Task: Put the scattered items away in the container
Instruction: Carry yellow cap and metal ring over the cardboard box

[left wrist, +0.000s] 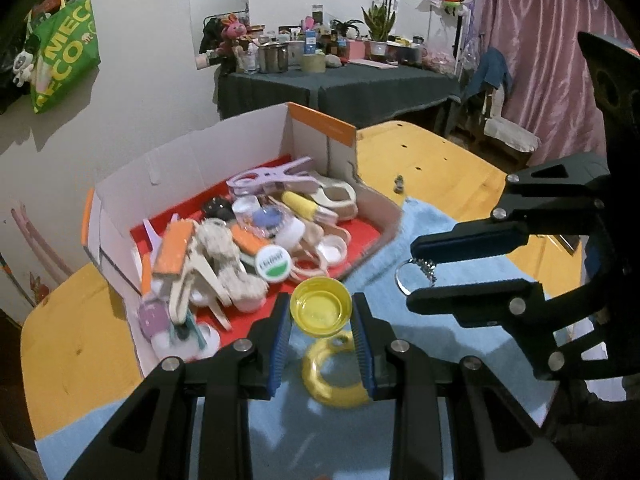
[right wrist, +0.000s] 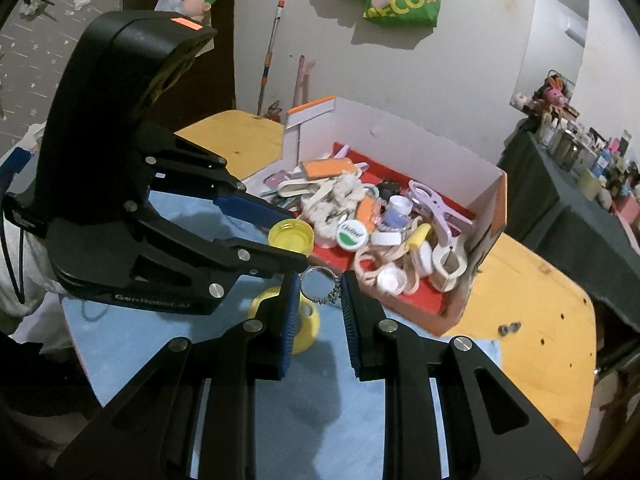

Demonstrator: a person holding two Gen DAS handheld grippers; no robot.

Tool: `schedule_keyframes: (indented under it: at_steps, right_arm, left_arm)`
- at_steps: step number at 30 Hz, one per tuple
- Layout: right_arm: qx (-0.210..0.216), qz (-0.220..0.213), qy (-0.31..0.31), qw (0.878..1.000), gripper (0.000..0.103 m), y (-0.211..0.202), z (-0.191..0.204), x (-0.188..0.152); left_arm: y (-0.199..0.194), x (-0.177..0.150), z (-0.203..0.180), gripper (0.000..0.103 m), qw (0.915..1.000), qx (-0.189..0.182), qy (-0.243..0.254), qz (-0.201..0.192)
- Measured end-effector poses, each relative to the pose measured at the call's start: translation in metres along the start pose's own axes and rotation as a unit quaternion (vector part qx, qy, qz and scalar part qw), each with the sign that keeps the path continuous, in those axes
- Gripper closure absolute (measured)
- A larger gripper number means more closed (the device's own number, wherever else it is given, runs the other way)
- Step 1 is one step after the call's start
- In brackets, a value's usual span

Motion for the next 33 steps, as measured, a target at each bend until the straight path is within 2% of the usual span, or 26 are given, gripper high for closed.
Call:
schedule_keyframes:
  at_steps: [15,23,33]
  right_arm:
    - [-0.01,0.016,0.017,1.0,0.083,0.04,-0.058,0.03]
    - [-0.009,0.04,0.031,0.999,0.083,0.074,-0.08,0.031]
    - [-0.01,0.066,0.034,0.997,0.083,0.094,-0.091,0.024]
  left_arm:
    - [0.045,0.042,0.039,0.071,0.9993,0.025,-0.026,0.008]
    - [0.07,0.046,0.05,0.071,0.9987,0.035,-0.028,0.022]
    - [0.086,0.045,0.052,0.071,0.9983,0.041,-0.019,0.038]
Point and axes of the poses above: each gripper's, at about its wrist camera, not at the fingertips, and y roughly the way its jaws point, z to its left, x to its top, the point moved 9 cm from there along y, roughly the way its jaws point, and after that the axes turned 5 degrees about x, right-handed, at the moved point
